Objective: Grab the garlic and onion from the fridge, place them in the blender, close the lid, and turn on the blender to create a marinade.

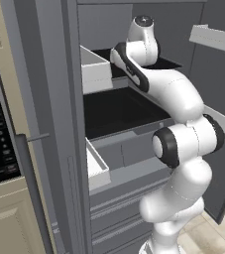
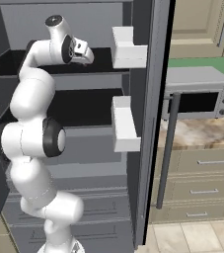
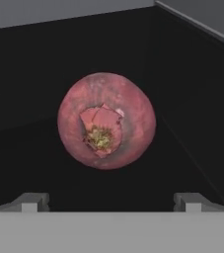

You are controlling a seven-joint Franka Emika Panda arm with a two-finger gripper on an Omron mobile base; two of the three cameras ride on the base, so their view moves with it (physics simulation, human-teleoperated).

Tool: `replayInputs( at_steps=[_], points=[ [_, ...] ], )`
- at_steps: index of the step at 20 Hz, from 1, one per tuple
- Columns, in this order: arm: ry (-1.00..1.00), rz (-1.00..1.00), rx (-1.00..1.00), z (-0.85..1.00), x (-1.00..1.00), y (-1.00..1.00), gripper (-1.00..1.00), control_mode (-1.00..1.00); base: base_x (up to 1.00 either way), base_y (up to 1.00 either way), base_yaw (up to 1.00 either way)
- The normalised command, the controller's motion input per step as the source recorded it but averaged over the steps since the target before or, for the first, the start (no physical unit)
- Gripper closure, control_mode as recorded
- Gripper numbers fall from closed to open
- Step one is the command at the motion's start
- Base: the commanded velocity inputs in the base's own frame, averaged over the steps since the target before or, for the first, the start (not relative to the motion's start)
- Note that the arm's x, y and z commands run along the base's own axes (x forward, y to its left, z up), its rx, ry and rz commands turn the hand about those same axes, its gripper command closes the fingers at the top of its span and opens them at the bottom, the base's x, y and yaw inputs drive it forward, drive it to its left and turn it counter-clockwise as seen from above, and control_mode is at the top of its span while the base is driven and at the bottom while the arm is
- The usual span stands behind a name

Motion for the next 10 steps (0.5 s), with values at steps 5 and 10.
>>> replayInputs(
  at_steps=[5, 10],
  points=[
    [0.00, 0.00, 0.00, -0.03, 0.39, 0.00, -1.00, -1.00, 0.00, 0.00, 0.00],
    [0.00, 0.00, 0.00, 0.00, 0.29, 0.00, -1.00, -1.00, 0.00, 0.00, 0.00]
  ],
)
